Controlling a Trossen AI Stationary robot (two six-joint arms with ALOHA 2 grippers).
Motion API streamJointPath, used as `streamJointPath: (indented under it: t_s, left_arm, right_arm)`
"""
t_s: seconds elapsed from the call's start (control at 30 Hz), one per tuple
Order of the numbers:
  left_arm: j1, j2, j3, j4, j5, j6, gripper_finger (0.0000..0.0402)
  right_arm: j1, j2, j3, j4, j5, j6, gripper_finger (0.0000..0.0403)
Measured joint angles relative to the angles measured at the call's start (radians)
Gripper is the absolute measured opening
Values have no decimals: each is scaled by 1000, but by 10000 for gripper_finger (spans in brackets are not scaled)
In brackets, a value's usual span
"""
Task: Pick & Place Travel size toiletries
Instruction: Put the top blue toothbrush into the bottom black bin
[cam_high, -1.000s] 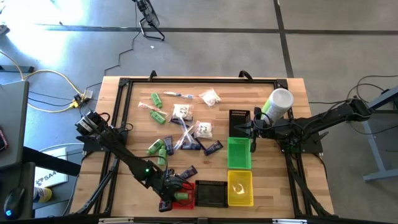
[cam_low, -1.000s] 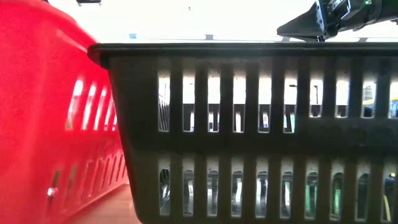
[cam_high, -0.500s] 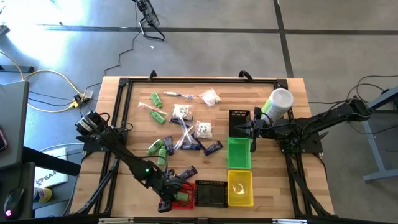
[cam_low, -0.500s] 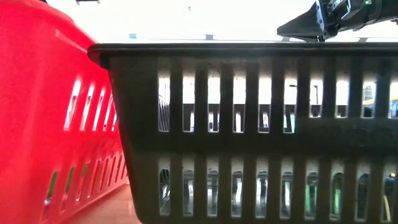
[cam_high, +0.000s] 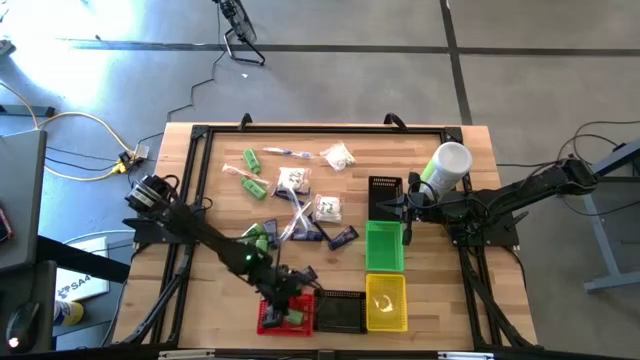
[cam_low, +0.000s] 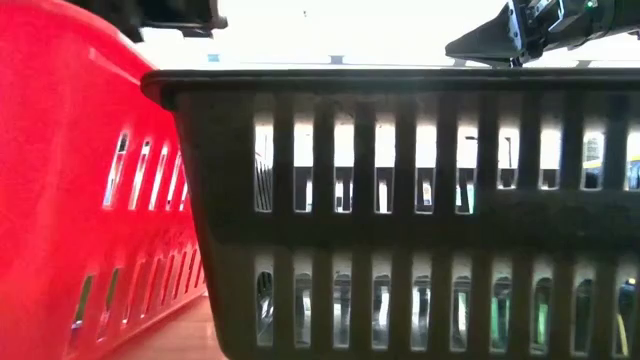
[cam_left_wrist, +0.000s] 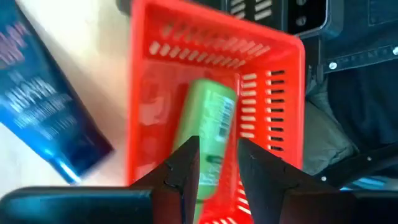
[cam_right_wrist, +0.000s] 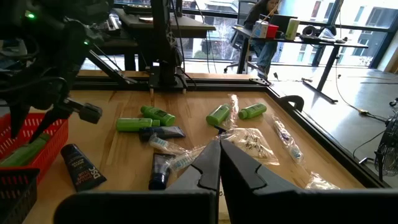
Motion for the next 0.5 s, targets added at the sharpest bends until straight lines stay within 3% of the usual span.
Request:
streamJointPath:
  t_s: [0.3,0.5]
  left_arm:
    - [59,-144,-1,-21,-12,206,104]
    - [58,-309,-1,-133,-232,370,104]
  right_arm:
    - [0,0,0,0,0,-26,3]
    - [0,0,0,0,1,-52,3]
